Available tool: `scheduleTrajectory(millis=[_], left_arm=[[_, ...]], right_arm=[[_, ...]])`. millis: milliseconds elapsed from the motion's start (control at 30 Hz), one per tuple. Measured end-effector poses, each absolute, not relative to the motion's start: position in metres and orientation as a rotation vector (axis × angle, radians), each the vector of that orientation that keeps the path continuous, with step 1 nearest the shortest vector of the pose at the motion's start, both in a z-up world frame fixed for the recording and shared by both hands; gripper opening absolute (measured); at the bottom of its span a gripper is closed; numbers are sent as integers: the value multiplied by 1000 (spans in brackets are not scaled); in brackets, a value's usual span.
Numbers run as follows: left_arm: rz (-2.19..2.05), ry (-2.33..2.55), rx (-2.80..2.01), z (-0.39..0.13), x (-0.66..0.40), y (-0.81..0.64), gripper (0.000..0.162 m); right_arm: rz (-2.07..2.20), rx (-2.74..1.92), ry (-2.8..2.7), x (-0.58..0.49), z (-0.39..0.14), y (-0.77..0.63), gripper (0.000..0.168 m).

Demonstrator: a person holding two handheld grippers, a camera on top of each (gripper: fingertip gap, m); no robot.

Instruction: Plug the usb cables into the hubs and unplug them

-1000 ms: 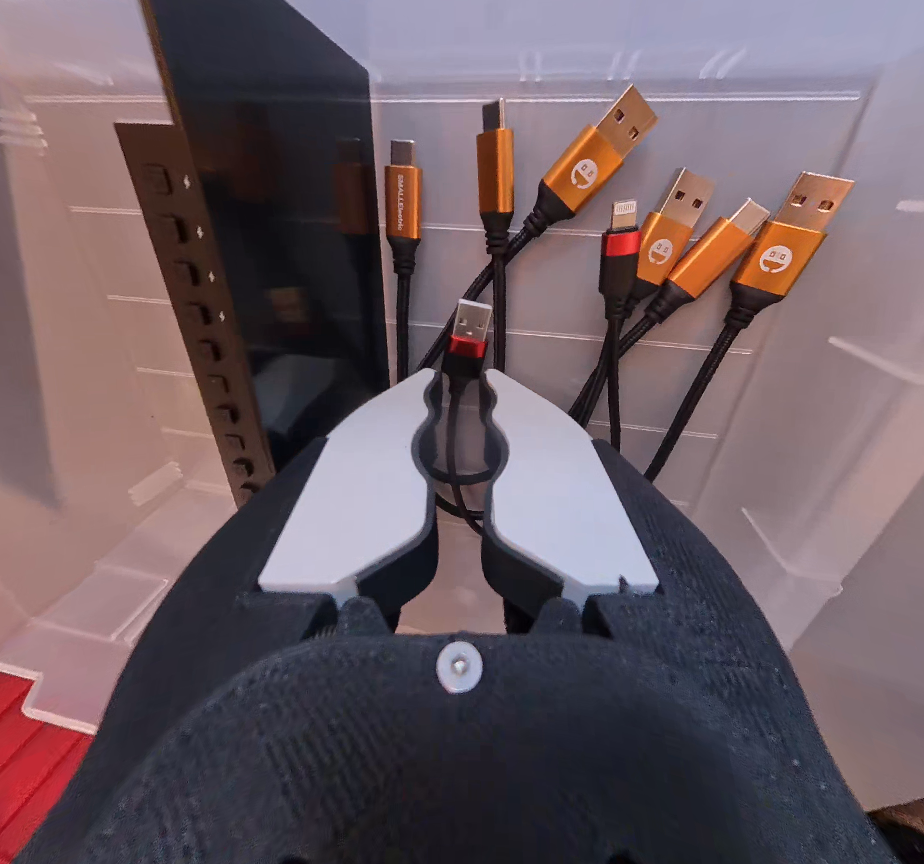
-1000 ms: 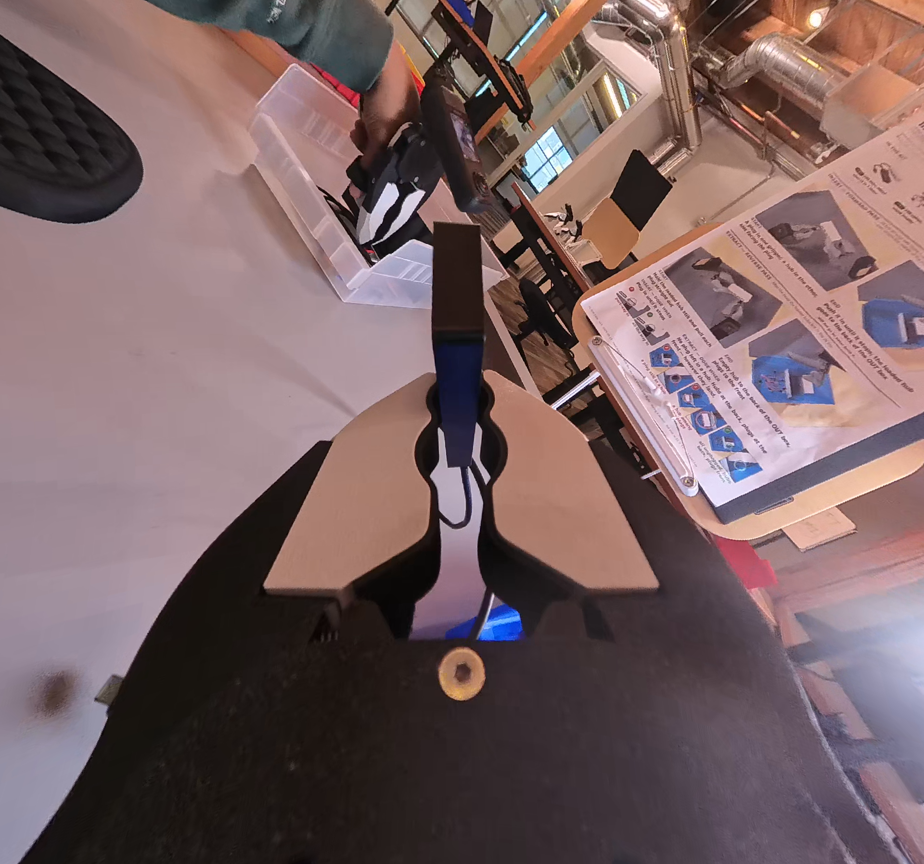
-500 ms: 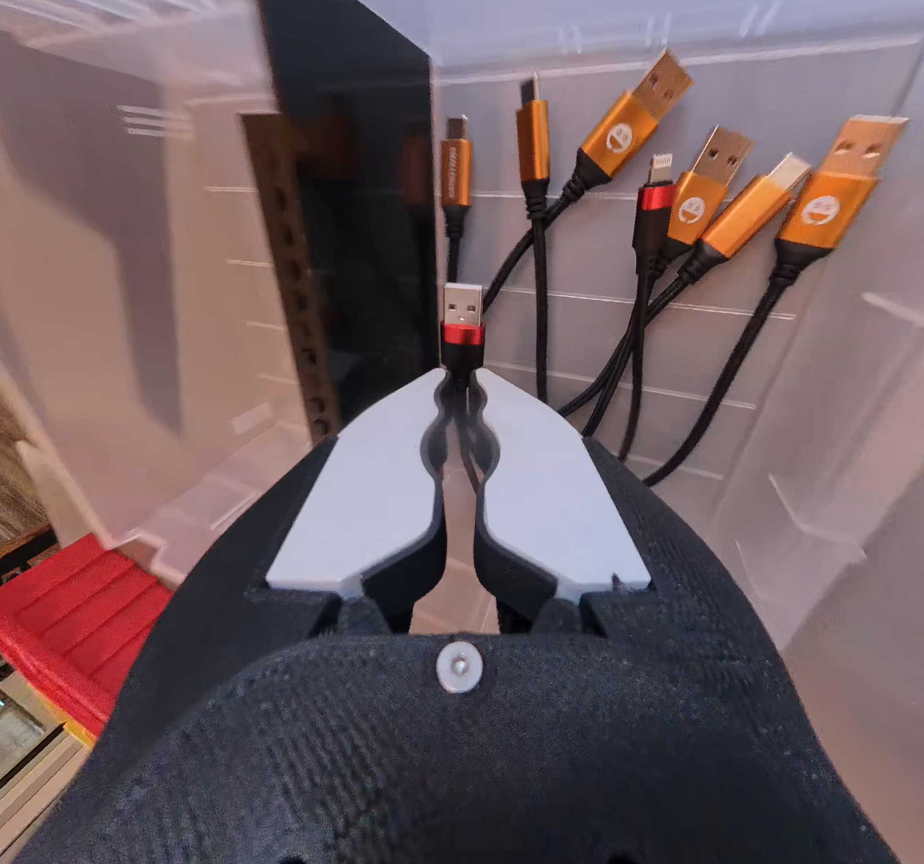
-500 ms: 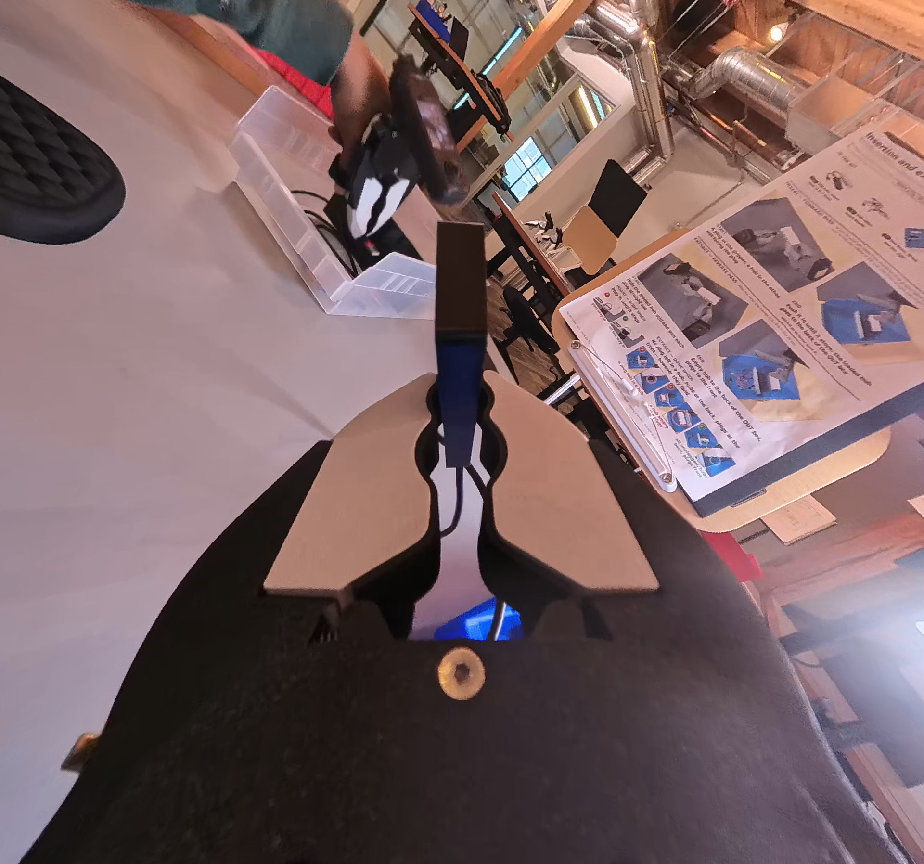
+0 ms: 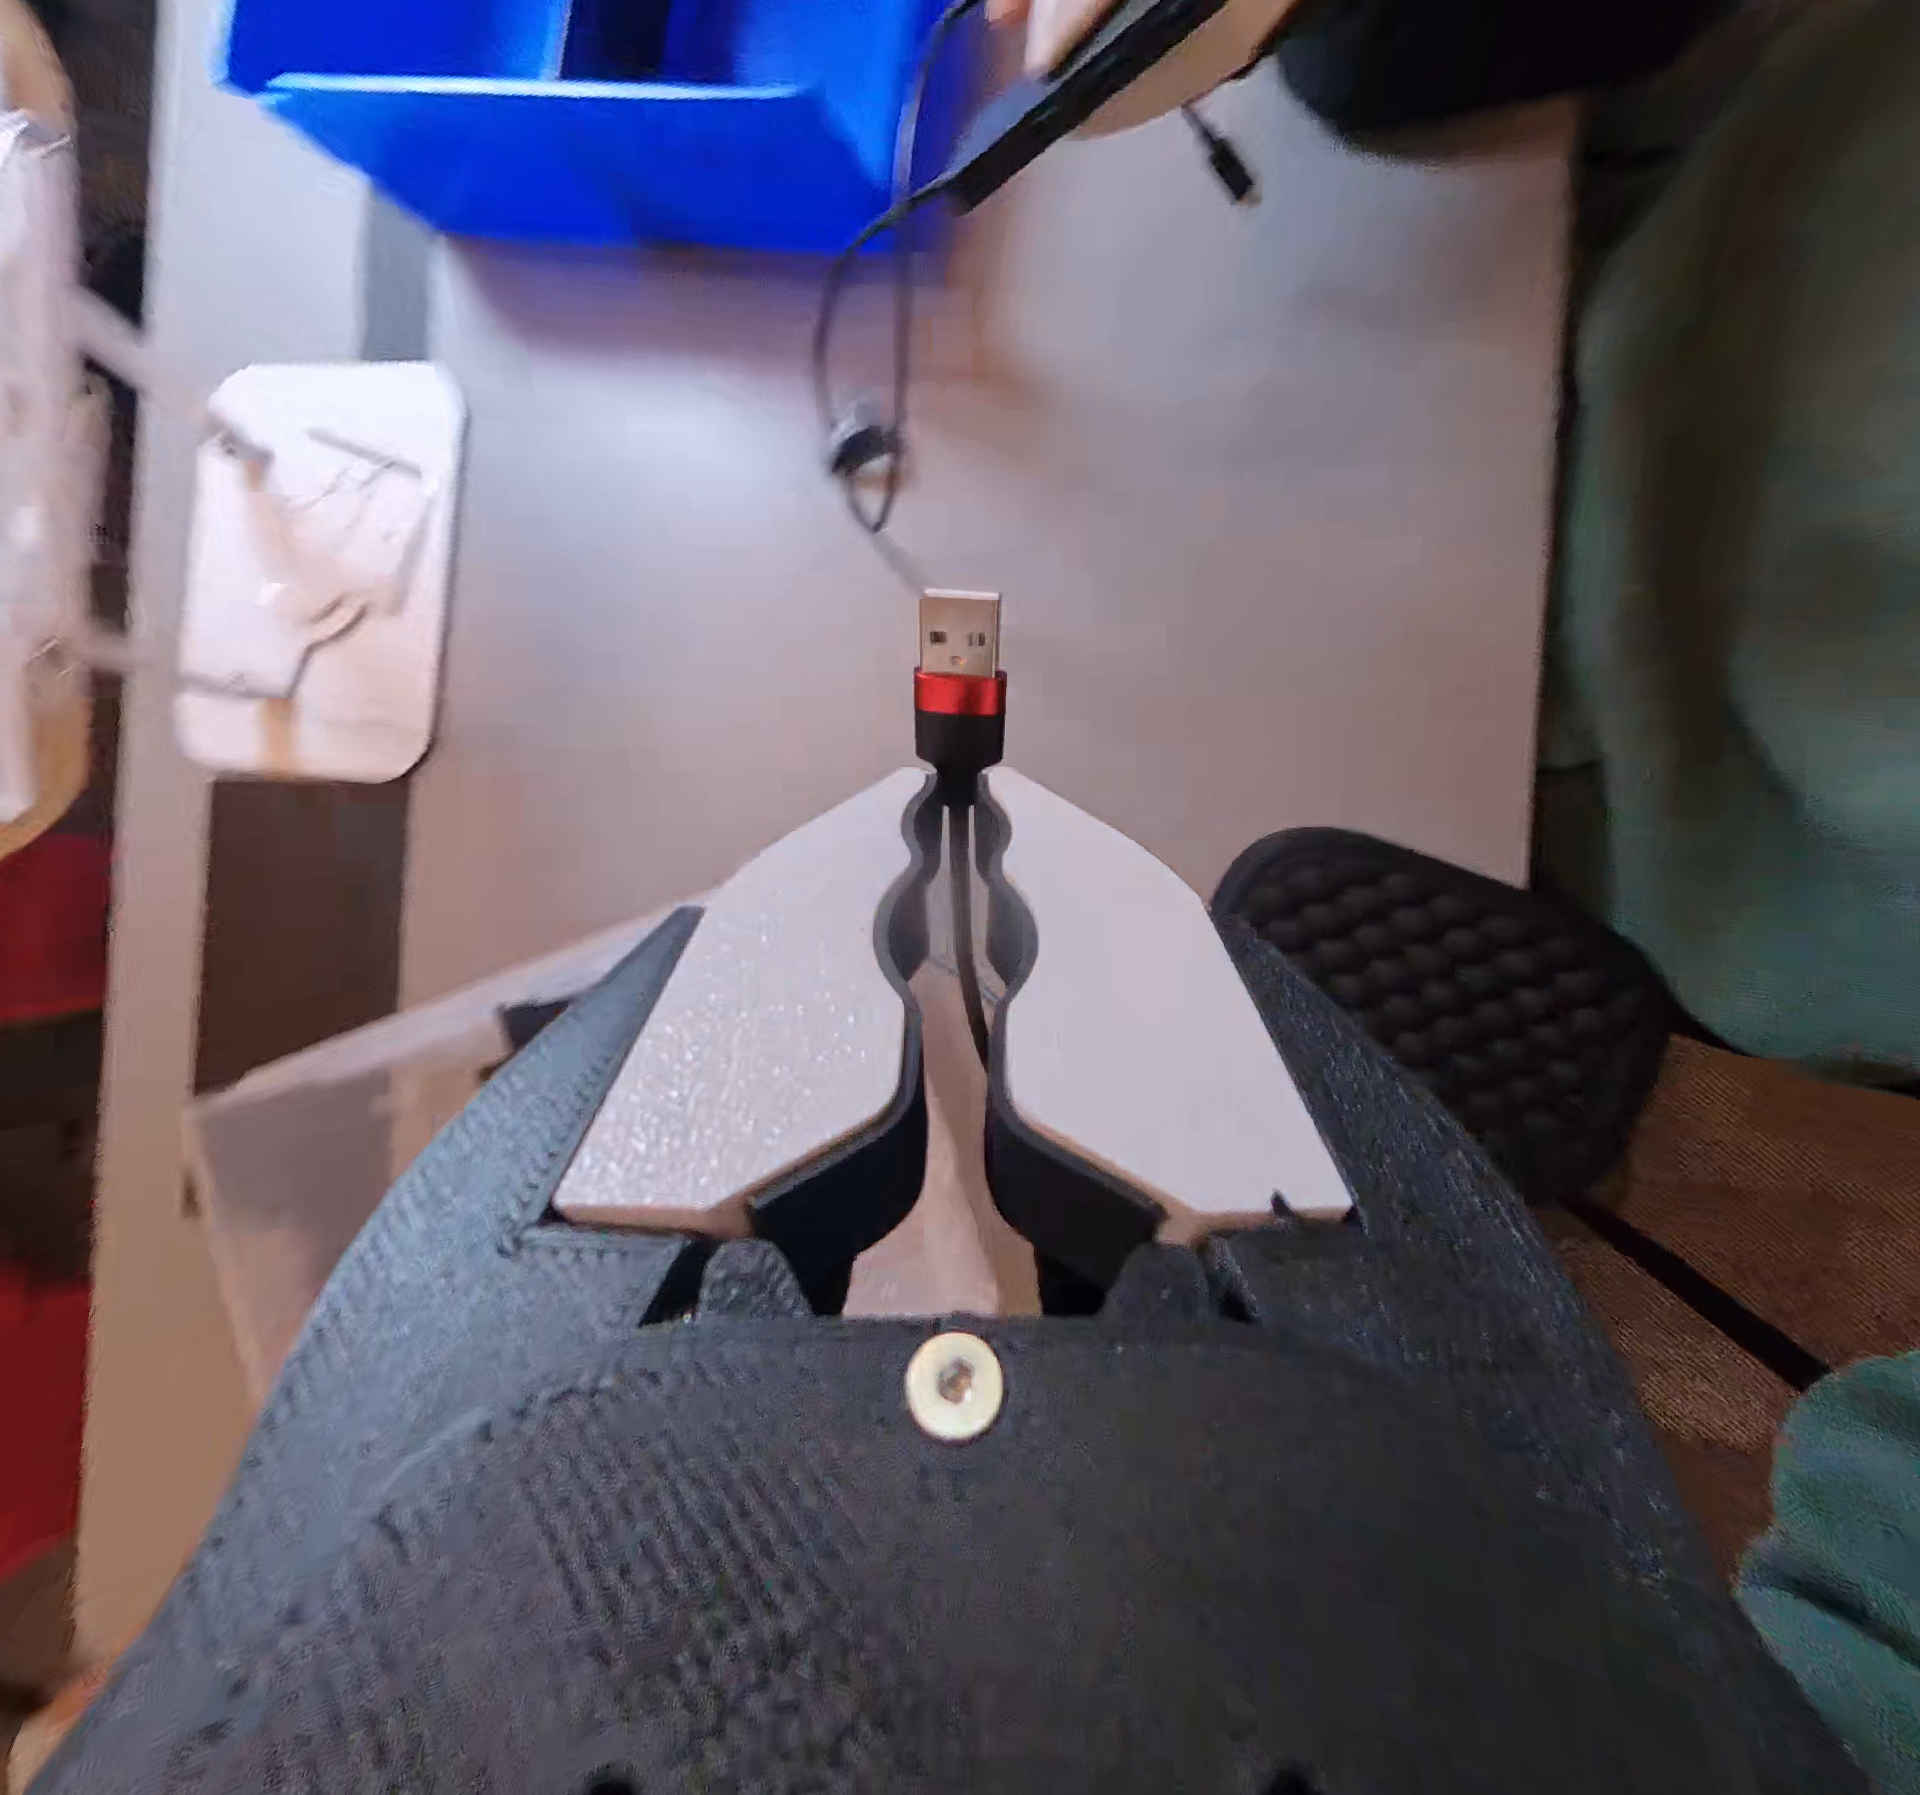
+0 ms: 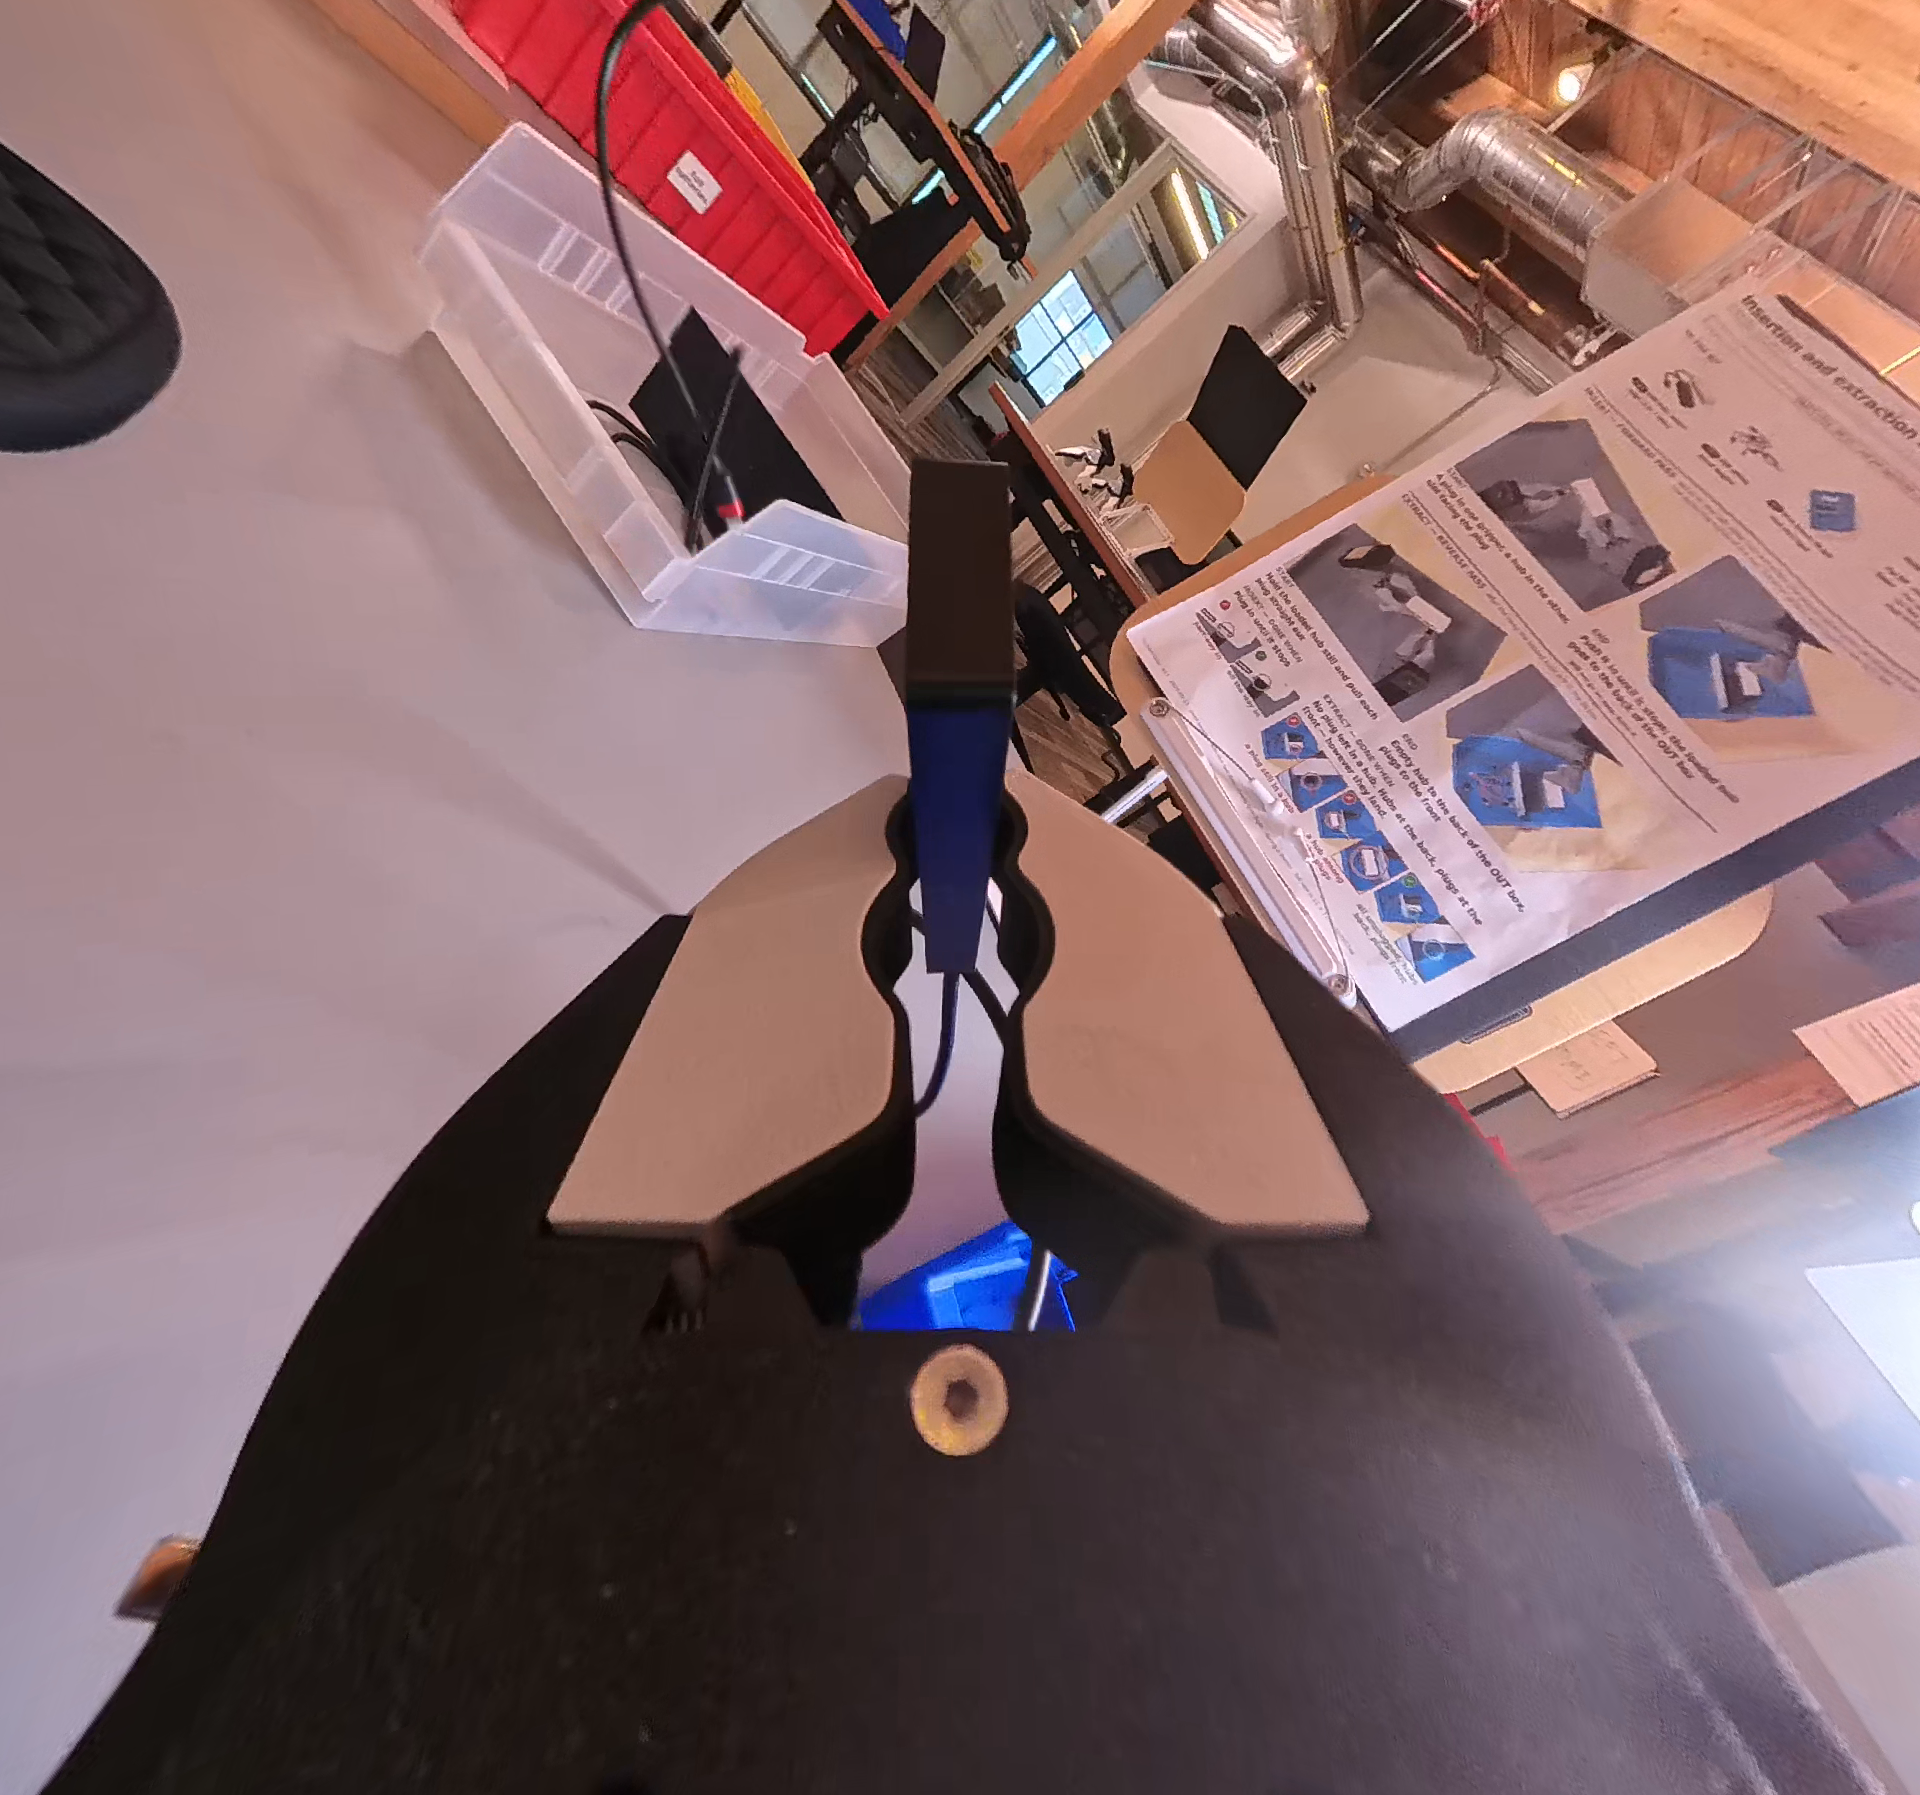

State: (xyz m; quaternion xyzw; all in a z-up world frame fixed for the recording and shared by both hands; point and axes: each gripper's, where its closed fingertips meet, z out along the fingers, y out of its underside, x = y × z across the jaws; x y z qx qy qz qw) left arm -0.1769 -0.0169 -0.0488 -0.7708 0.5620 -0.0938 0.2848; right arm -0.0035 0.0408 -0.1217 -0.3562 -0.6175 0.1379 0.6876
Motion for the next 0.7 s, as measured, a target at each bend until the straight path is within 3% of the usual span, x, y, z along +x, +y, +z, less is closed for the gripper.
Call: scheduleTrajectory(millis=[200, 400, 700], left_arm=[[-256, 1604, -2062, -93, -143, -6, 6], [55, 1490, -2103, -46, -183, 30, 6], [447, 1760, -2862, -57, -297, -36, 6]], right_arm=[[295, -806, -1381, -1, -123, 42, 12], [297, -820, -1380, 1, -126, 47, 12], [287, -811, -1396, -1, -127, 44, 12]])
